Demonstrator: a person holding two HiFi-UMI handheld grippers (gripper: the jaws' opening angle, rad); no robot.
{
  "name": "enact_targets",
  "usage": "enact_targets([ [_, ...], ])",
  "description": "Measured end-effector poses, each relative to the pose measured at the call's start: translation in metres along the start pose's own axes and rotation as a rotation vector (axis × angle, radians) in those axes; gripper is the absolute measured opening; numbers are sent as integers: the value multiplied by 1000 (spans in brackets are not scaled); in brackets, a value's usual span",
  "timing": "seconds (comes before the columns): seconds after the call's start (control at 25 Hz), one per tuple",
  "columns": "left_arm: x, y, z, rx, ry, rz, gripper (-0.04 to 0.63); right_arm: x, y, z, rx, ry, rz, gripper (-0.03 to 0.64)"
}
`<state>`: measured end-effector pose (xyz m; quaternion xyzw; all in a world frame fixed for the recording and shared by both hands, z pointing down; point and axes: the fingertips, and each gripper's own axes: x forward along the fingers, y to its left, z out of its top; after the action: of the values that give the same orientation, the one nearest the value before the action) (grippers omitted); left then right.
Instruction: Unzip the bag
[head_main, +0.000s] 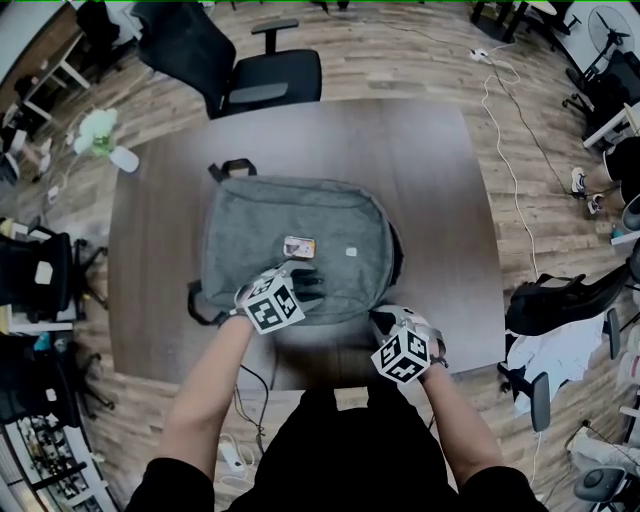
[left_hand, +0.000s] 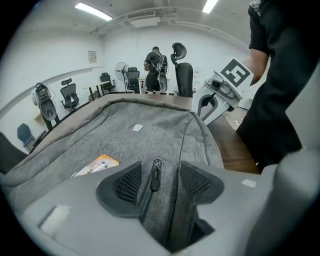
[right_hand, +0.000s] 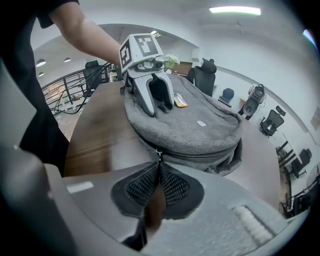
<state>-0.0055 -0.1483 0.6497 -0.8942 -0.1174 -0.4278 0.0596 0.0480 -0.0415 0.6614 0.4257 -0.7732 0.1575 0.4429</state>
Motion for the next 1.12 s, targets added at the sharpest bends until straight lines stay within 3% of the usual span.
enact_targets([
  [0.28, 16, 4, 19, -116, -26, 78, 261, -9, -16, -14, 7, 20, -37, 12],
  [0.56, 18, 10, 28, -193, -36, 121, 244, 1, 19, 3, -36, 2, 10, 12],
  [1.12, 20, 13, 33, -214, -33, 136, 244, 35, 76, 52, -76, -37, 67, 15],
])
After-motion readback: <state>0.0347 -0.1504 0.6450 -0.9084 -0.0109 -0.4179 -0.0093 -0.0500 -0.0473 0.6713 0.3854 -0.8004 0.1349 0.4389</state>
